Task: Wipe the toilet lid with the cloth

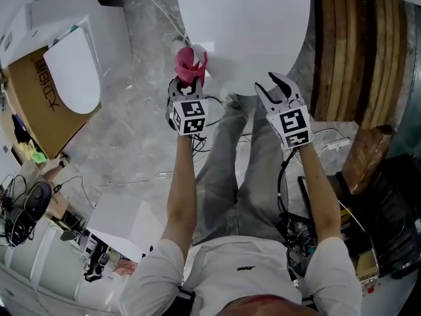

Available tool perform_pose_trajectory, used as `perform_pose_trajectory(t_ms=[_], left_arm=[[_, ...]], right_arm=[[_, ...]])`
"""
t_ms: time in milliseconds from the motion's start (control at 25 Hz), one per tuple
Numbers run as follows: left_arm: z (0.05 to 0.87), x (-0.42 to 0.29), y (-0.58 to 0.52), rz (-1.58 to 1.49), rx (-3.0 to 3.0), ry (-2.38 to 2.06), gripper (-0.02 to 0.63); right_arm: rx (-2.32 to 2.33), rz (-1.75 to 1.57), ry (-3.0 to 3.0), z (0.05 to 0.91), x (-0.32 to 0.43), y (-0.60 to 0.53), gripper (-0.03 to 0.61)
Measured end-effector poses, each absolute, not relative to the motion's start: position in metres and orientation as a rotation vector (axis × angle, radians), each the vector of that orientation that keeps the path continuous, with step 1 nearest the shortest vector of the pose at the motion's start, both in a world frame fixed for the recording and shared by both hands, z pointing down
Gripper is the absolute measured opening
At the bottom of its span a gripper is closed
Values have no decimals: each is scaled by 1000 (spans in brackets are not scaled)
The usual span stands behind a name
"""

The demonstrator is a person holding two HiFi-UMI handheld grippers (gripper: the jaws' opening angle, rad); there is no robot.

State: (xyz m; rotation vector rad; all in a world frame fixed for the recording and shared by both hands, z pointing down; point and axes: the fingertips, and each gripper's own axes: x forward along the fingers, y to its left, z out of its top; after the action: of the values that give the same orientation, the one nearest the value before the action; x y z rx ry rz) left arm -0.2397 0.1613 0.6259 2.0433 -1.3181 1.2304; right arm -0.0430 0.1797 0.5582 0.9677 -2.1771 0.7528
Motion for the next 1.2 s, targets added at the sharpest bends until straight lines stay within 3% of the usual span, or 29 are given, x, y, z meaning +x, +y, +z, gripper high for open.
perform_pose_trajectory(t_ms=[1200], left_arm=[[659, -83, 210, 1319, 2249, -967, 109]], right_arm=[[1228, 892, -2067, 574, 57, 241, 192]])
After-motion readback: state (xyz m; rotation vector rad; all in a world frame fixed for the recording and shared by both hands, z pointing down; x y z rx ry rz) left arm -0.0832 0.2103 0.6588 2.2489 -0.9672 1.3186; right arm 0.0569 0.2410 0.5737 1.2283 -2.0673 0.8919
